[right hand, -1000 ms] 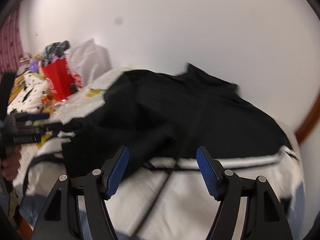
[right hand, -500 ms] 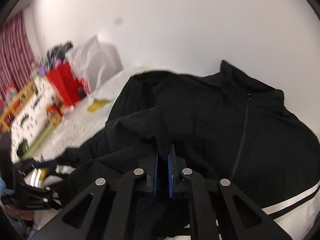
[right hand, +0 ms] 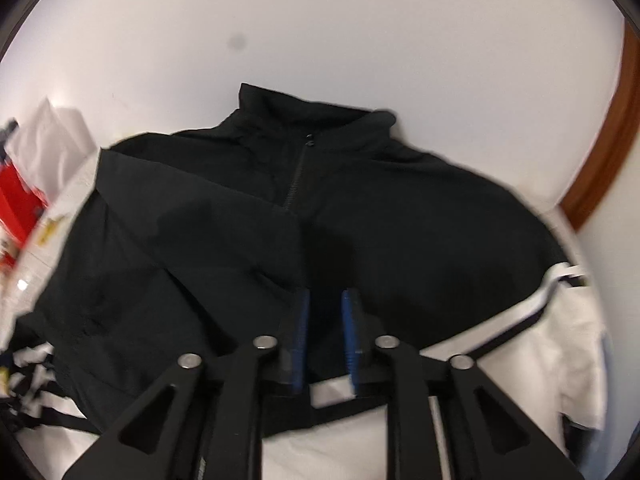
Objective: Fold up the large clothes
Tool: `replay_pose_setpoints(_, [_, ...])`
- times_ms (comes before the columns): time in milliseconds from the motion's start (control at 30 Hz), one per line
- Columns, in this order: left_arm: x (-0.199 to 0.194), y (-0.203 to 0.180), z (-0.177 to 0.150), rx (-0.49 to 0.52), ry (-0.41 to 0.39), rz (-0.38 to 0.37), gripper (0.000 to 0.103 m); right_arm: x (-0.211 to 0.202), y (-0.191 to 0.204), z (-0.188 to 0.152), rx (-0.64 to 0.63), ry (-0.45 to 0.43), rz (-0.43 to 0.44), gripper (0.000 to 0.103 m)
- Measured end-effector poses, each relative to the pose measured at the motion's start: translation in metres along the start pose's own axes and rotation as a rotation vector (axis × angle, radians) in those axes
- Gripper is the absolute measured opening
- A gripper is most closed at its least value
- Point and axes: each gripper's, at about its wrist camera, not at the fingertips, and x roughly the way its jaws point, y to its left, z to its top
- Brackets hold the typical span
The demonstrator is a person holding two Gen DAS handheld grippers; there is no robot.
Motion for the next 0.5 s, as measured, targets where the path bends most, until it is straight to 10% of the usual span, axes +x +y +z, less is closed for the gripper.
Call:
replay_pose_setpoints(133, [-0.005, 0.007, -0.003, -0.014, 0.014, -0.003, 0.079, -0.043, 0.04, -0.011, -0.124, -0.087, 0.089, 0.074])
replay_pose_setpoints(300, [-0.015, 0.012, -0.016, -0.003, 0.009, 0.004, 0.079, -0.051, 0.097, -0.028, -0.22, -0.025, 0.344, 0.08])
replay_pose_setpoints(500, [-0.023, 0.015, -0.034, 0.024, -0.011, -0.005, 0.079, -0.021, 0.142, -0.042, -0.273, 0.044, 0.329, 0.08])
